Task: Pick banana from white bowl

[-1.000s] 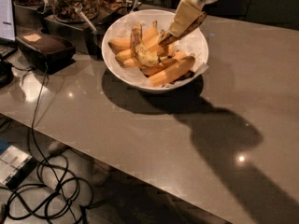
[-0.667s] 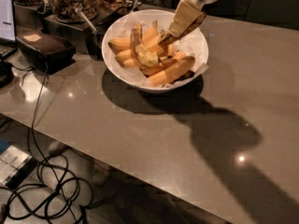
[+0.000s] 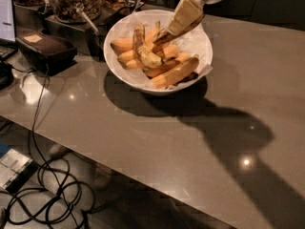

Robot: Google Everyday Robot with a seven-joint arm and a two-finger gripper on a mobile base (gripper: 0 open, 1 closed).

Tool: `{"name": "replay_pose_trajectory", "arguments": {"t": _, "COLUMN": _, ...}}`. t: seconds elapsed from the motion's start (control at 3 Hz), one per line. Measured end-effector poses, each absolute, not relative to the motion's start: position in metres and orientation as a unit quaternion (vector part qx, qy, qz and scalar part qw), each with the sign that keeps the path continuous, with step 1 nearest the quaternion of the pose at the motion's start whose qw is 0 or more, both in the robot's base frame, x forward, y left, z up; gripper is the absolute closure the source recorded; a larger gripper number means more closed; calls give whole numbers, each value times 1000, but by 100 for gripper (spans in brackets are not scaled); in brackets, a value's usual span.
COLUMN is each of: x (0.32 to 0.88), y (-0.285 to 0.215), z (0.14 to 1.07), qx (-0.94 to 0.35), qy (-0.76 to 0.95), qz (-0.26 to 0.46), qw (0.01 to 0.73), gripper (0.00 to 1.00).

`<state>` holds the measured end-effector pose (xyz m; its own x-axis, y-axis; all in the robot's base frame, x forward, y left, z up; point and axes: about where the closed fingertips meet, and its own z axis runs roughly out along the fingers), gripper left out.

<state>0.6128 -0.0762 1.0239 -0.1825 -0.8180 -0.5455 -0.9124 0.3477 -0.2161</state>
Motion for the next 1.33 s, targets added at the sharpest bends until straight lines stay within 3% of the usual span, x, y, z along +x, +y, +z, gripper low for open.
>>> {"name": "replay_pose_trajectory", "arguments": {"t": 1.0, "x": 610, "y": -73, "z": 1028, "qx": -581, "qy": 746, "qz": 97, "qw": 312, "gripper": 100}}
{"name": "replay_pose_trajectory", "arguments": {"t": 1.33, "x": 585, "y": -53, "z": 1049, "qx": -585, "qy": 724, "qz": 113, "qw": 348, "gripper": 100}}
